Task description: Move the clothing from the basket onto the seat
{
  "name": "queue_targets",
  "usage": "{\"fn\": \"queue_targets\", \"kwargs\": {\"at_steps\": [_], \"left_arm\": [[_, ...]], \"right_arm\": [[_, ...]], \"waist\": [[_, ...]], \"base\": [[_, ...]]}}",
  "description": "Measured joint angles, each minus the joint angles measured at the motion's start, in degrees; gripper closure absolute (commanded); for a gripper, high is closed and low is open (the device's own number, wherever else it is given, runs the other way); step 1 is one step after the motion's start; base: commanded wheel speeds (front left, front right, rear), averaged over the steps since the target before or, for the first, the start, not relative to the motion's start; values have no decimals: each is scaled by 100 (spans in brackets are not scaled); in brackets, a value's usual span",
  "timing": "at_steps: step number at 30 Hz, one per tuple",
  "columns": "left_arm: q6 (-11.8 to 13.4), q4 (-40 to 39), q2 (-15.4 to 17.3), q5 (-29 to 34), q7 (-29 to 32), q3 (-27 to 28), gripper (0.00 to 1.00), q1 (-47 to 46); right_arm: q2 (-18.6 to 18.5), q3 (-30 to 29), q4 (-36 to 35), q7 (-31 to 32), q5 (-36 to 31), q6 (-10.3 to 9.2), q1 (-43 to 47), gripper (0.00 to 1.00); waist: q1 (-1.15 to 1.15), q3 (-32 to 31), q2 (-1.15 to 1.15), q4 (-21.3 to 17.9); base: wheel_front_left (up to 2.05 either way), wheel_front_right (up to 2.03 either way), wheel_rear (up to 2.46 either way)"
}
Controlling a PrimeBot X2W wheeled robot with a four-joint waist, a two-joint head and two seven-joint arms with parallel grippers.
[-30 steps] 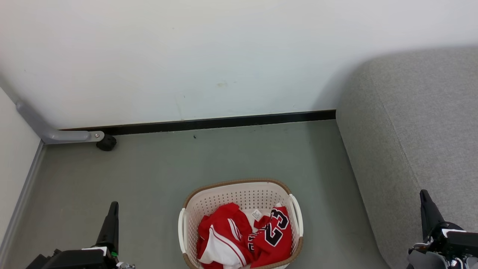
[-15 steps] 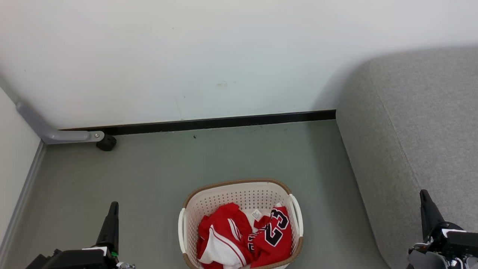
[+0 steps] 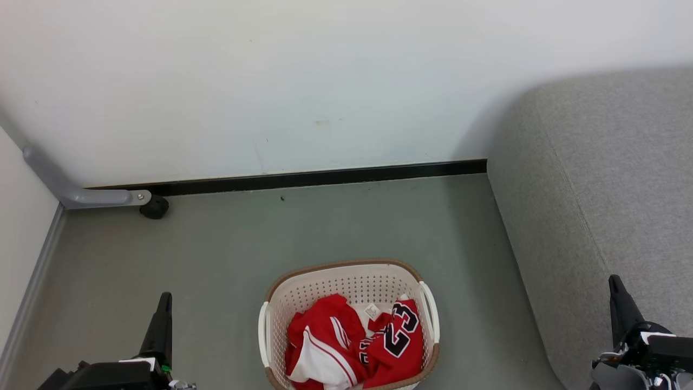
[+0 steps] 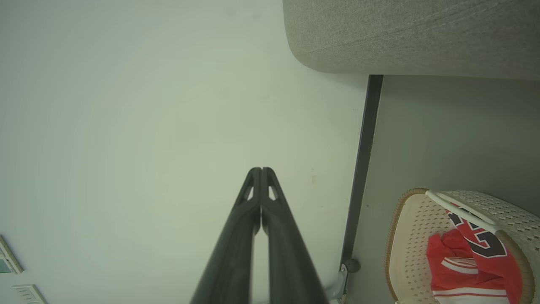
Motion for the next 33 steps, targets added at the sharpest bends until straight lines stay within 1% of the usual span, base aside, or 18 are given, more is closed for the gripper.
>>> {"fn": "queue_targets", "kwargs": {"at_steps": [20, 21, 27, 33], "left_arm": [[0, 0, -20, 1, 9, 3, 100, -1], [2, 11, -23, -1, 7, 2, 0, 7], [8, 363, -112, -7, 5, -14, 0, 302], [8, 402, -120, -7, -18, -45, 0, 290]], "right_arm": [[0, -1, 0, 0, 0, 0, 0, 100], [7, 0, 14, -3, 0, -2, 7, 0], [147, 29, 357, -5, -4, -15, 307, 0], [155, 58, 369, -13, -60, -15, 277, 0]], "waist": [[0, 0, 0, 0], [0, 0, 0, 0], [0, 1, 0, 0], [0, 6, 0, -3]], "base": [[0, 0, 0], [0, 0, 0], [0, 0, 0], [0, 0, 0]]}}
